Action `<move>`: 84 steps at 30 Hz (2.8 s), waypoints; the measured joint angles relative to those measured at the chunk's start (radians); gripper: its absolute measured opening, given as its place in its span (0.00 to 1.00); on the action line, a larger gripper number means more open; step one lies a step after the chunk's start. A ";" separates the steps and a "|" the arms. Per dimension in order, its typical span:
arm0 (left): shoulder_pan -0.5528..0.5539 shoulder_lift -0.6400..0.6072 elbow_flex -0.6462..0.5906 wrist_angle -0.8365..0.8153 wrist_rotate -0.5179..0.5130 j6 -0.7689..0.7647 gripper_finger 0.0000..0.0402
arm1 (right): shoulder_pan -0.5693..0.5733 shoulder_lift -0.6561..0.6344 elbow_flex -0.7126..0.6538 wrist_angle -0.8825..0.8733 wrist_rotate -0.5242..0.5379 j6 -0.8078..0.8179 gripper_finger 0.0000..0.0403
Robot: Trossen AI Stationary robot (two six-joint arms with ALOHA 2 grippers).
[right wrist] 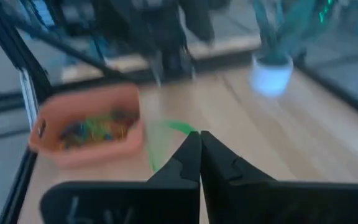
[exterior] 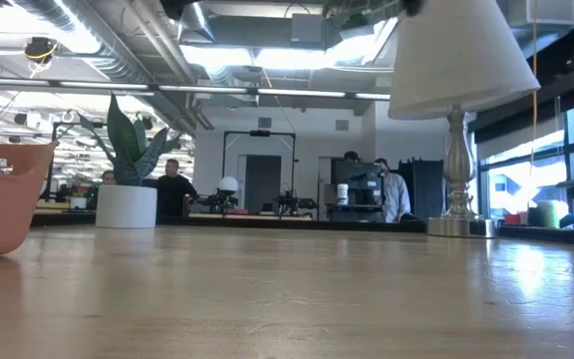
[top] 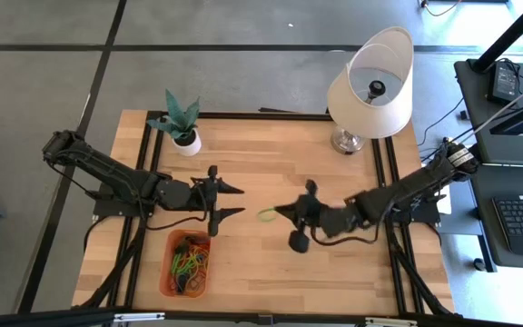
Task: Pick and place rubber bands into bin
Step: Put the green rubber band into the orange bin
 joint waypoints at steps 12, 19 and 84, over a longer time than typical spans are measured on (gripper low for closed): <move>0.018 0.007 0.000 0.070 -0.067 -0.079 0.64 | -0.170 0.012 0.000 0.285 -0.184 -0.241 0.00; 0.069 0.069 0.000 0.116 -0.057 -0.100 0.63 | -0.189 0.012 0.000 0.294 -0.204 -0.268 0.00; -0.389 0.079 0.172 -1.110 0.373 -1.003 0.00 | -0.257 -0.031 -0.001 -0.040 -0.203 -0.104 0.29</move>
